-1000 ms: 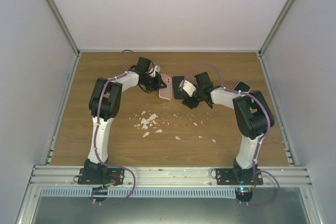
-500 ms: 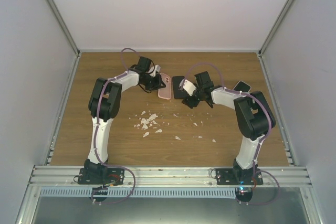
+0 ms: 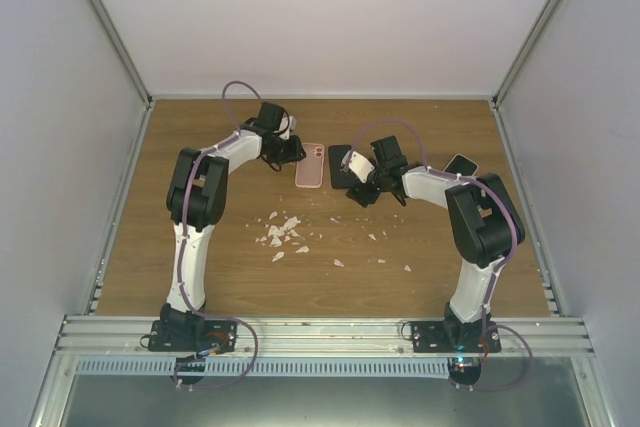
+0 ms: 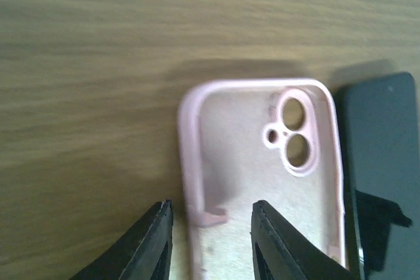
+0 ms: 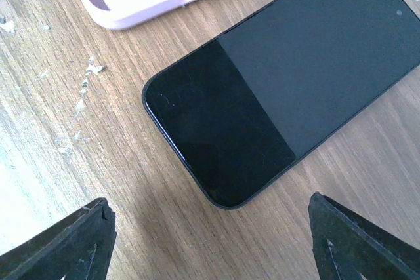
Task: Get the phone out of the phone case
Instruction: Place the phone case at the center of the board, then pick up the phone at the center of the board.
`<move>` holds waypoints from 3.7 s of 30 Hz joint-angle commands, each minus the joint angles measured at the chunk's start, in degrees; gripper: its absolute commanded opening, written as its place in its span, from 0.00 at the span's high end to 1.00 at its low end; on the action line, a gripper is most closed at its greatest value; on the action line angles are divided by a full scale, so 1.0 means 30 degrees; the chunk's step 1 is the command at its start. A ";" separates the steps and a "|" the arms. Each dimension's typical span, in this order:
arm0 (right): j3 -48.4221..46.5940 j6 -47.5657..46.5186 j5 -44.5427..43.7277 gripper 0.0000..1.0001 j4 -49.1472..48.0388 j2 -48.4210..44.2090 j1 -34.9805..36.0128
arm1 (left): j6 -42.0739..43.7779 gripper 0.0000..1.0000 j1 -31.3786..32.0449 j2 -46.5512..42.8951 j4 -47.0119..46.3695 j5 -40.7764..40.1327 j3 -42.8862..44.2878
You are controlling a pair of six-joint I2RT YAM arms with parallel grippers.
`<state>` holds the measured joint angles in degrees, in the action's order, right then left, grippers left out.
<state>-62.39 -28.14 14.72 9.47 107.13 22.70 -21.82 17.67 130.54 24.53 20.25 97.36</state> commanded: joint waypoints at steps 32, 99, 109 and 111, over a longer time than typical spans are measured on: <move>0.0092 0.6535 -0.0877 0.00 0.3623 -1.0055 -0.8169 | 0.2172 0.01 -0.2178 -1.1176 -0.0690 -0.3657 -0.2924; -0.5445 0.8129 -0.1641 0.01 0.5786 0.3827 -0.9832 | 0.0126 0.01 -0.4104 -1.3982 -0.2605 -0.1268 -0.7134; -0.4375 0.5060 -0.2793 0.05 0.6187 0.3817 -0.9491 | 0.0214 0.01 -0.4118 -1.3867 -0.2702 -0.1104 -0.7173; -0.4144 0.4449 -0.2812 0.06 0.6361 0.3787 -0.9499 | 0.0214 0.01 -0.4126 -1.3861 -0.2744 -0.1017 -0.7127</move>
<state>-77.56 -9.67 7.22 25.12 117.08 -6.00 -21.26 5.72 88.77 19.90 16.27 76.49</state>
